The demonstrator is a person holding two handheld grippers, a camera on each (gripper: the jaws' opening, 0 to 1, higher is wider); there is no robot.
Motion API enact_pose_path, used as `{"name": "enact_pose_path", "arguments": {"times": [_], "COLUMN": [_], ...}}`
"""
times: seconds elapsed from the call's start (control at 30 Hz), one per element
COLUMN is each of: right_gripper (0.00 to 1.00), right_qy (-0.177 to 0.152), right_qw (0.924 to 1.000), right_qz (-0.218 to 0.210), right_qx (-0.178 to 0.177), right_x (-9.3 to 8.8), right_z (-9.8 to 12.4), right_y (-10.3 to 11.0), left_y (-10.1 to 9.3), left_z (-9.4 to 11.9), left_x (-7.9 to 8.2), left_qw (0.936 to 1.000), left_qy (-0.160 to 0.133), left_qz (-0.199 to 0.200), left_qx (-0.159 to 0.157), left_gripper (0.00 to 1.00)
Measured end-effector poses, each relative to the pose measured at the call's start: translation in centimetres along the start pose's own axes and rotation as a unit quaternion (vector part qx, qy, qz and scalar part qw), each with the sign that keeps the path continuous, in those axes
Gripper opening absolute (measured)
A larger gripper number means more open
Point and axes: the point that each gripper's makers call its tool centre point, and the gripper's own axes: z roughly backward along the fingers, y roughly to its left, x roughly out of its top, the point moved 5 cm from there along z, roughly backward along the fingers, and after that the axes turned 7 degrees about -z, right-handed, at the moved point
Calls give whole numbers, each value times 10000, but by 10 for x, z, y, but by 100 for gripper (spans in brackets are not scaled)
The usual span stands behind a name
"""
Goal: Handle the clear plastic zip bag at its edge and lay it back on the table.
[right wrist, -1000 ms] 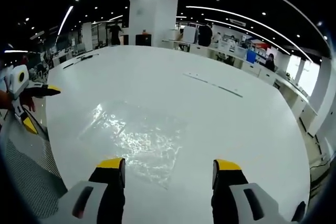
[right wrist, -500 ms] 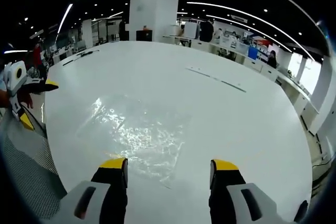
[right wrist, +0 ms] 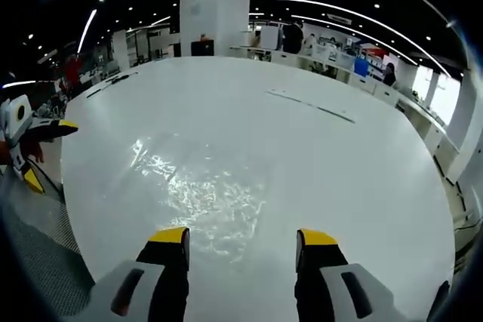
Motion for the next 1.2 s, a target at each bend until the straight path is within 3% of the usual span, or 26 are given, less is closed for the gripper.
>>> {"name": "enact_pose_path", "arguments": {"times": [1.2], "right_gripper": [27], "right_qy": [287], "right_qw": [9985], "right_qz": [-457], "right_qx": [-96], "right_x": [-13], "right_z": [-22], "right_y": [-2], "left_y": [1], "left_z": [1], "left_x": [-3], "left_qw": [10000], "left_qy": [60], "left_qz": [-30], "left_qx": [-8], "left_gripper": [87]}}
